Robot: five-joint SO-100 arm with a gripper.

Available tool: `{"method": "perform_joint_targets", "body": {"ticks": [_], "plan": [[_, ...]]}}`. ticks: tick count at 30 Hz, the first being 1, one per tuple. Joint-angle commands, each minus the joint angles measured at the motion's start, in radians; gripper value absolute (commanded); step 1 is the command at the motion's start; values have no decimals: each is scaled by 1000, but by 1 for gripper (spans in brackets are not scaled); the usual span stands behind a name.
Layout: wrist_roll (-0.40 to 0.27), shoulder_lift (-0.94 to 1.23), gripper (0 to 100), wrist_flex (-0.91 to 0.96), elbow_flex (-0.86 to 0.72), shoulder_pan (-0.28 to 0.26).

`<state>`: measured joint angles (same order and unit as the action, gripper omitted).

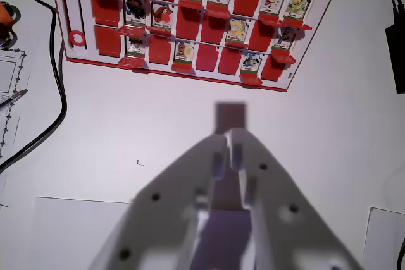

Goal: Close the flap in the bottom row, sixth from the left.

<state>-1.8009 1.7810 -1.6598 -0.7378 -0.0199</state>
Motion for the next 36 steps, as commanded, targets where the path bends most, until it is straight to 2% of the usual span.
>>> {"method": "perform_joint_targets", "body": {"ticks": [1, 16, 24, 36], "plan": [[6, 64, 0, 0, 49, -5], [3, 40, 0, 9, 71, 8], [32, 31, 0, 26, 72, 31], [37, 15, 0, 40, 94, 40]]}}
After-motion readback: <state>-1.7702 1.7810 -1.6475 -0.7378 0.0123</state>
